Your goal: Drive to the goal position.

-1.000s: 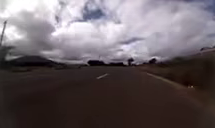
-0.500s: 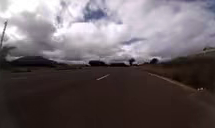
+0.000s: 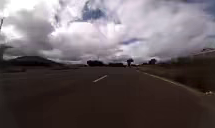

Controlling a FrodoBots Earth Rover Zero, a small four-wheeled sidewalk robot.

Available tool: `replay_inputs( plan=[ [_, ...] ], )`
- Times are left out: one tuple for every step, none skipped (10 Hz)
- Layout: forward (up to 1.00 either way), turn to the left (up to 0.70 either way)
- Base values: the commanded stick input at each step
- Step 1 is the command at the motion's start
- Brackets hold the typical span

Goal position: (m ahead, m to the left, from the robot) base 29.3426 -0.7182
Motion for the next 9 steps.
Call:
replay_inputs(
  plan=[
    [0.70, -0.35],
    [0.70, -0.35],
    [0.70, -0.35],
    [0.70, -0.35],
    [0.70, -0.35],
    [0.70, -0.35],
    [0.70, -0.35],
    [0.70, -0.35],
    [0.70, -0.35]
  ],
)
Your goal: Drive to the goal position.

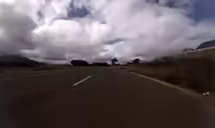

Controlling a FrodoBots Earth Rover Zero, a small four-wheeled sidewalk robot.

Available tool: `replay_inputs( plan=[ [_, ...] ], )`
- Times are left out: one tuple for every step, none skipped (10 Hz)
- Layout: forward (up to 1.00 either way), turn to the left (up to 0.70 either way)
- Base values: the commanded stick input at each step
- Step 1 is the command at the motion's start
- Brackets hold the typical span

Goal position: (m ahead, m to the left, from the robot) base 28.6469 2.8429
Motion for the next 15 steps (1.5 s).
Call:
replay_inputs(
  plan=[
    [0.70, -0.35],
    [0.70, -0.33],
    [0.70, -0.20],
    [0.70, 0.00],
    [0.70, 0.00],
    [0.70, 0.00],
    [0.70, 0.00],
    [0.70, 0.00],
    [0.70, 0.00],
    [0.70, 0.05],
    [0.70, 0.17],
    [0.70, 0.23],
    [0.70, 0.26],
    [0.70, 0.13],
    [0.70, 0.09]
  ],
)
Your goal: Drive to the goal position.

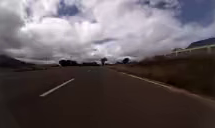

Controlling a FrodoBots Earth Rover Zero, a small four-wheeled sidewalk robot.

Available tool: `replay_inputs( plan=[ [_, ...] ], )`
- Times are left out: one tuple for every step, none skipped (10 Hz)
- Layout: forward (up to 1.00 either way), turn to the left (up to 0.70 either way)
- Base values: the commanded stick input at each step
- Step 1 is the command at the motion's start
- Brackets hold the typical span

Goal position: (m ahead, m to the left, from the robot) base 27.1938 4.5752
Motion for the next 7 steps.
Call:
replay_inputs(
  plan=[
    [0.70, 0.06],
    [0.70, 0.05],
    [0.70, 0.05],
    [0.70, 0.05],
    [0.70, 0.05],
    [0.70, 0.05],
    [0.70, 0.05]
  ],
)
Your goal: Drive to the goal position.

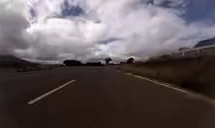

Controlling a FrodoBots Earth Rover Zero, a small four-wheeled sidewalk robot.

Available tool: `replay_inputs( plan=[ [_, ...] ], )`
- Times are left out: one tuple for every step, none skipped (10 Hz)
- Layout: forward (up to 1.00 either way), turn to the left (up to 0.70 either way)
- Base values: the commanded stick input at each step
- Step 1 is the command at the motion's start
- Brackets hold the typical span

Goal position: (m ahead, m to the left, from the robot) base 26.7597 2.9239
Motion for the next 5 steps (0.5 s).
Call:
replay_inputs(
  plan=[
    [0.70, 0.05],
    [0.70, 0.05],
    [0.70, 0.05],
    [0.70, 0.05],
    [0.70, 0.05]
  ],
)
